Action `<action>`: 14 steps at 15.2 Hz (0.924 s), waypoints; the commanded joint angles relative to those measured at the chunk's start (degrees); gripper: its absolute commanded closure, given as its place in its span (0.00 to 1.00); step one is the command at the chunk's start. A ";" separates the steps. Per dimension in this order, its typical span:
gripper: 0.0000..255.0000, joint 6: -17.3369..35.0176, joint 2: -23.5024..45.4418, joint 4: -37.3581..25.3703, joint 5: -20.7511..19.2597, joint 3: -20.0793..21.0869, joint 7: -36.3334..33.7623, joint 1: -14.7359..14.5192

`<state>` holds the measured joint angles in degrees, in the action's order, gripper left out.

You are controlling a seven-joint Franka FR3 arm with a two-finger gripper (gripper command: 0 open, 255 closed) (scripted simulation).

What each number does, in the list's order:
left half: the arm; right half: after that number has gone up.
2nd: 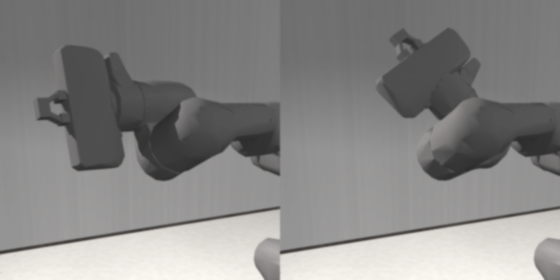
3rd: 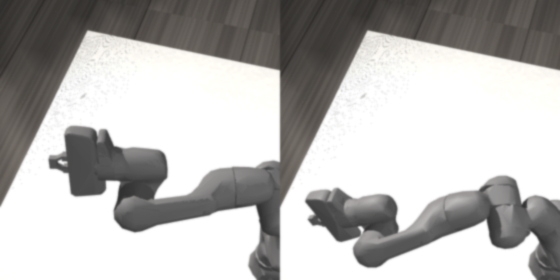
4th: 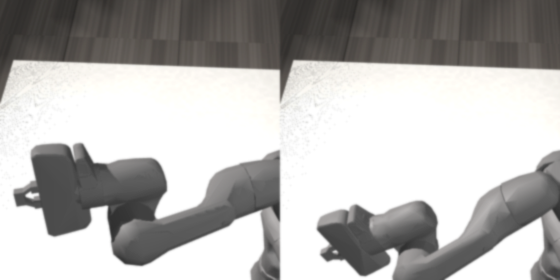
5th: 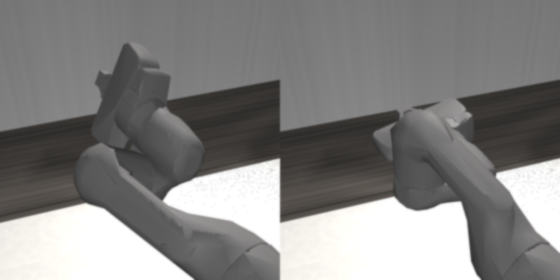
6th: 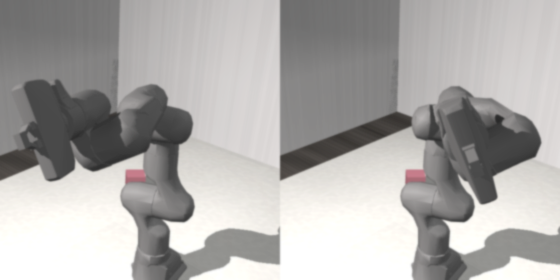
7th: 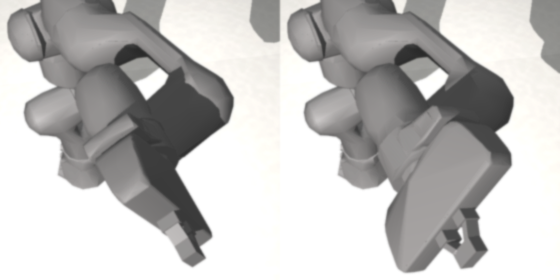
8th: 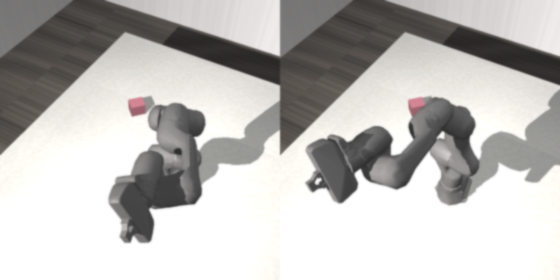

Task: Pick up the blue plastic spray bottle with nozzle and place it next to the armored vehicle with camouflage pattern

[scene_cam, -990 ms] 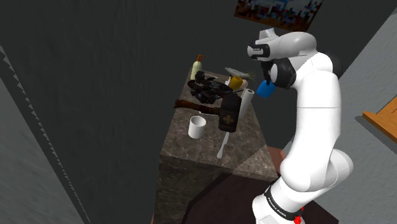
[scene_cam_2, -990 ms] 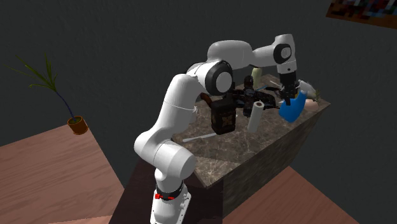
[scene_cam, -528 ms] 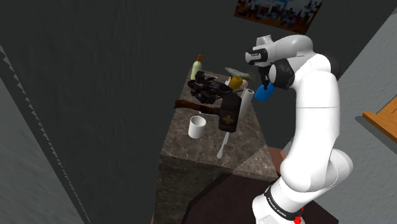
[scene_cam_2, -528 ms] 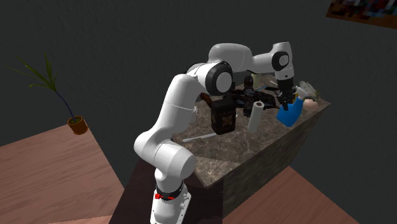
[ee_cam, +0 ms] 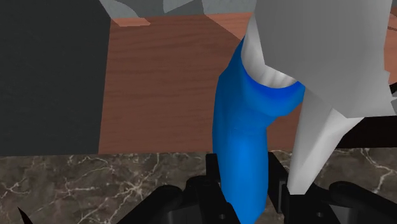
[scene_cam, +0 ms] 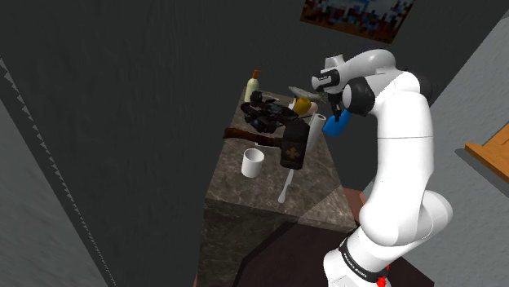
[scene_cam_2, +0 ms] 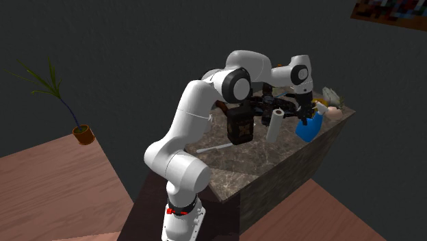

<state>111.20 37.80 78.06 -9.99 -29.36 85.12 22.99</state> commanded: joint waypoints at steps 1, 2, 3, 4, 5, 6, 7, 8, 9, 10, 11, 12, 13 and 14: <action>1.00 1.18 0.39 0.84 0.04 0.09 -0.34 0.02; 1.00 1.76 0.64 1.21 0.08 0.15 -0.53 0.04; 1.00 2.33 0.91 1.57 0.11 0.21 -0.71 0.06; 1.00 2.89 1.18 1.91 0.15 0.27 -0.89 0.08; 1.00 3.45 1.47 2.23 0.20 0.33 -1.07 0.10; 1.00 4.01 1.76 2.53 0.24 0.40 -1.25 0.13; 1.00 4.55 2.07 2.82 0.29 0.46 -1.42 0.16; 1.00 5.10 2.38 3.10 0.33 0.53 -1.59 0.20; 1.00 5.63 2.71 3.36 0.38 0.60 -1.76 0.24; 1.00 6.16 3.04 3.60 0.44 0.68 -1.93 0.28; 1.00 6.73 3.41 3.84 0.49 0.76 -2.11 0.33; 1.00 6.73 3.40 3.85 0.49 0.75 -2.11 0.33; 1.00 6.73 3.41 3.84 0.49 0.75 -2.11 0.33; 1.00 6.73 3.41 3.84 0.49 0.76 -2.11 0.33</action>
<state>117.81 41.24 81.80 -9.49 -28.59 83.03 23.33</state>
